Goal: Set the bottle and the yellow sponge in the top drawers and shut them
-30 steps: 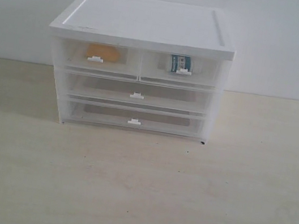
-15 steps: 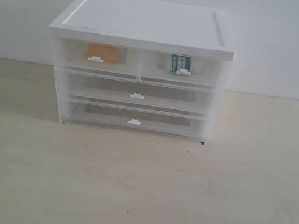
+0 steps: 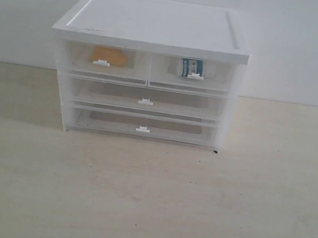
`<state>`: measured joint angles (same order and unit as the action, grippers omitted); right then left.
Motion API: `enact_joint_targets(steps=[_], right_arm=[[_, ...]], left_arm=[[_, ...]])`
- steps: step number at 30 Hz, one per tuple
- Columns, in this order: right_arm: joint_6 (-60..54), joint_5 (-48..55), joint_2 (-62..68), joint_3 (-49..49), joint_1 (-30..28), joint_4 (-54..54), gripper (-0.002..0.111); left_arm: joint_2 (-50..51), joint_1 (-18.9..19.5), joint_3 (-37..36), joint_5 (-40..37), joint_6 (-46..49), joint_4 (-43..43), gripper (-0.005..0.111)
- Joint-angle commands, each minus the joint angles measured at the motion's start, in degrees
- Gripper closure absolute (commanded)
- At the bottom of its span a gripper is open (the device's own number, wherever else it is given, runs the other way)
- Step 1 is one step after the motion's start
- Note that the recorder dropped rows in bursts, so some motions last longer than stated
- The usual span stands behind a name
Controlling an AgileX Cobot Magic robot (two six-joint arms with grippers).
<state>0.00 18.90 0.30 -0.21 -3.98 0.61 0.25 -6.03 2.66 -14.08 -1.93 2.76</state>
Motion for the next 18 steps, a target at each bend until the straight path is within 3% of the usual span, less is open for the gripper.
enact_joint_targets(steps=[1, 18], right_arm=[[0.0, -0.4, -0.3, 0.2, 0.1, 0.0, 0.108], [0.0, -0.4, -0.3, 0.2, 0.1, 0.0, 0.108]], left_arm=[[-0.2, 0.3, -2.4, 0.8, 0.2, -0.8, 0.102], [-0.2, 0.3, -2.7, -2.2, 0.2, -2.1, 0.102]])
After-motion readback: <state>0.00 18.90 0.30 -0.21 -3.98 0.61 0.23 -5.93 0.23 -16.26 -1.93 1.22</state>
